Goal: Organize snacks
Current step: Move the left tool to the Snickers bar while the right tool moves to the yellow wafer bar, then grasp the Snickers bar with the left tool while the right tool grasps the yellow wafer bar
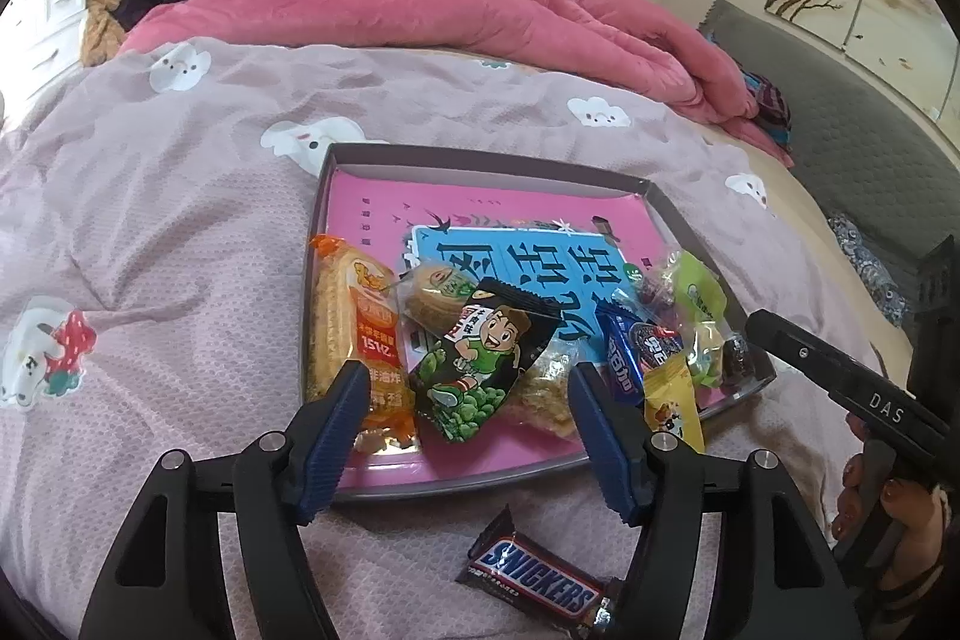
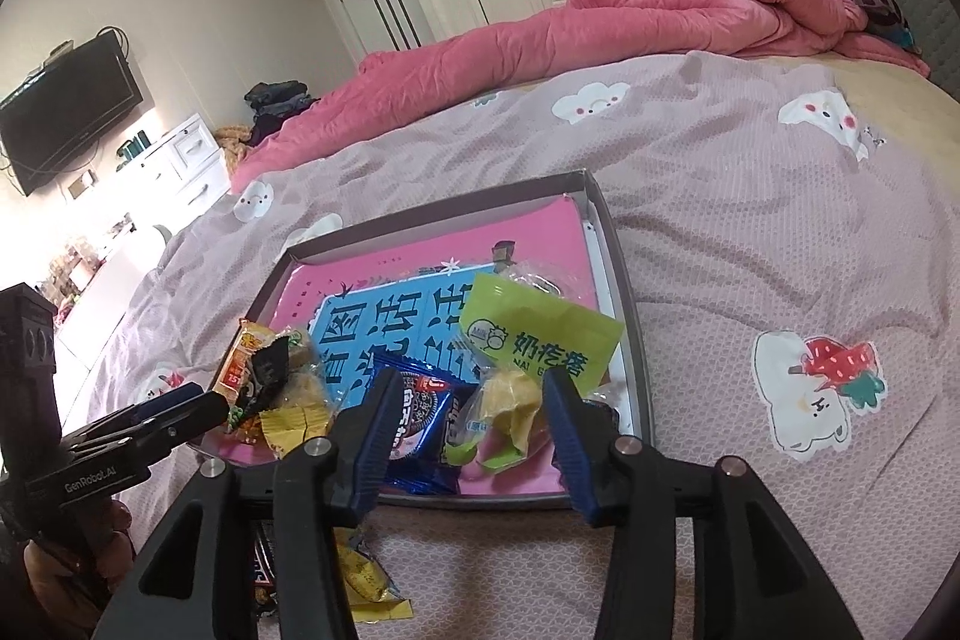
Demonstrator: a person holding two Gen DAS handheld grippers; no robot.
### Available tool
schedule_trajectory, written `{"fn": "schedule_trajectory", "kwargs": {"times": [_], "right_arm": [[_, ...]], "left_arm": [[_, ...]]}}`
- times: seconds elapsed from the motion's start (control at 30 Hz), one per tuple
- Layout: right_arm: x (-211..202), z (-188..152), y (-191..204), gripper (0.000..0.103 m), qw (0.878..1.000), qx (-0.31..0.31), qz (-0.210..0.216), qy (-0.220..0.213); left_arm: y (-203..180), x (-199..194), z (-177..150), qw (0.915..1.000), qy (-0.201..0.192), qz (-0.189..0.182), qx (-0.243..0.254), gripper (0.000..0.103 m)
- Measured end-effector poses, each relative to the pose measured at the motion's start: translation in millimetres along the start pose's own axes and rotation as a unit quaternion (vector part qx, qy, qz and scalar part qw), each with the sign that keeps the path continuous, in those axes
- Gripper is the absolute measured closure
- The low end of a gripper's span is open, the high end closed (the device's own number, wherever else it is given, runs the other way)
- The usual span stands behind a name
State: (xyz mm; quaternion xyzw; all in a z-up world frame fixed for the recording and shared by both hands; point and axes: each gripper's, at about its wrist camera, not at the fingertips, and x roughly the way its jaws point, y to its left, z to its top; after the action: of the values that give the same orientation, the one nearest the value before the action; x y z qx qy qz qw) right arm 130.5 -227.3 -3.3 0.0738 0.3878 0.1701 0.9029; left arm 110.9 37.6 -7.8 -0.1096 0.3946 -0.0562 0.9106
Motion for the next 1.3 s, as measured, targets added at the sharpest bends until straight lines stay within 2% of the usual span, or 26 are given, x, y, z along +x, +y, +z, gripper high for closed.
{"fn": "schedule_trajectory", "kwargs": {"times": [0.17,0.33,0.7,0.83,0.9,1.17,1.3], "right_arm": [[-6.5,0.2,7.0,0.051,1.000,-0.016,0.004,-0.008],[-16.1,-5.1,19.8,0.050,0.999,-0.034,0.022,-0.005],[-13.1,-31.5,50.2,0.050,0.994,-0.085,0.058,0.042],[-8.3,-38.6,54.1,0.050,0.991,-0.097,0.061,0.062],[-6.7,-41.7,56.0,0.050,0.990,-0.104,0.059,0.069],[9.0,-48.1,53.7,0.051,0.987,-0.094,0.070,0.110],[23.7,-52.5,55.5,0.059,0.985,-0.096,0.064,0.131]], "left_arm": [[2.1,-12.9,-0.5,0.9999,-0.007,0.010,-0.008,0.029],[6.1,-23.3,-10.8,0.9995,0.012,0.017,-0.025,0.028],[-5.7,-15.9,-50.5,0.9952,0.088,0.006,-0.040,0.028],[-8.6,-3.8,-65.9,0.9894,0.132,0.002,-0.061,0.028],[-10.7,3.0,-71.0,0.9872,0.144,0.014,-0.066,0.028],[-22.3,17.1,-70.5,0.9867,0.142,0.049,-0.062,0.028],[-23.8,20.3,-69.9,0.9870,0.138,0.050,-0.067,0.029]]}}
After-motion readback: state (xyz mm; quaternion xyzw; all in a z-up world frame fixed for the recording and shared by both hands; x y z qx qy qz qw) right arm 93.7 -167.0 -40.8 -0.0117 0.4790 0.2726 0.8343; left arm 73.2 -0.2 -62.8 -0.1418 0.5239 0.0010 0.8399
